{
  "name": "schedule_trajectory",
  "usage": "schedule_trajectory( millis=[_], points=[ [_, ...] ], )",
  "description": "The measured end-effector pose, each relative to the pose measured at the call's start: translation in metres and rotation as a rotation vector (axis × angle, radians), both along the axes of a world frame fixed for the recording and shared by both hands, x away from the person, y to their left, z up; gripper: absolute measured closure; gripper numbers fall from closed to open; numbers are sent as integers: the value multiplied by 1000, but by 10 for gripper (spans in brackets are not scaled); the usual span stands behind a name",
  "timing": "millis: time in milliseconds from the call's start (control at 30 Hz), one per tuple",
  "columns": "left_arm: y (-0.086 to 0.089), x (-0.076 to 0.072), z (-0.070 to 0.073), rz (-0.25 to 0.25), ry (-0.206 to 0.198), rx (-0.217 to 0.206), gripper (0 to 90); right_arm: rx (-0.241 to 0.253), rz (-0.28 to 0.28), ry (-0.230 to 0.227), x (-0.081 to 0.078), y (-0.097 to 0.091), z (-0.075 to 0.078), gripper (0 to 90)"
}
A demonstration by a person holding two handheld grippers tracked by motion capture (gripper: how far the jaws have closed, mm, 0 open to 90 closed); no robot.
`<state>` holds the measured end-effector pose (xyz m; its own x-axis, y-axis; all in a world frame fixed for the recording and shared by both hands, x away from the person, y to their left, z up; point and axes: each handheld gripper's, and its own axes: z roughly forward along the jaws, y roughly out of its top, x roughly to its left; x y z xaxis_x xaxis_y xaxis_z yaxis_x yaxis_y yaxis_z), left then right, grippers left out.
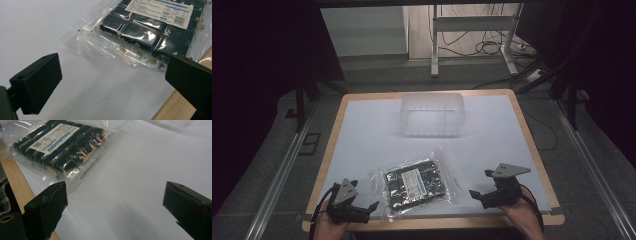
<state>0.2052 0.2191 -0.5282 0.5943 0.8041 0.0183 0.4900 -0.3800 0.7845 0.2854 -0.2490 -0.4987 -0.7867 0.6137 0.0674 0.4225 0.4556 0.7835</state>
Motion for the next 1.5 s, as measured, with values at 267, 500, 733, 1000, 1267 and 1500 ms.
schedule_trajectory(
  millis=[267, 500, 733, 1000, 1267, 1500],
  points=[
    [1, 0, 0, 6, -2, -5, 6, 6, 26, 34, 7, 16, -2, 61],
    [1, 0, 0, 11, -3, -6, 6, 36, 32, 86, 14, 30, -4, 49],
    [1, 0, 0, 11, -3, -4, 7, 87, 28, 152, 19, 40, -6, 49],
    [2, 0, 0, 14, -3, -3, 7, 83, 17, 211, 28, 46, -6, 237],
    [2, 0, 0, 15, -3, 1, 7, 79, 4, 250, 42, 58, -13, 372],
    [1, 0, 0, 16, -4, 3, 7, 89, 4, 287, 52, 66, -18, 505]
  ],
)
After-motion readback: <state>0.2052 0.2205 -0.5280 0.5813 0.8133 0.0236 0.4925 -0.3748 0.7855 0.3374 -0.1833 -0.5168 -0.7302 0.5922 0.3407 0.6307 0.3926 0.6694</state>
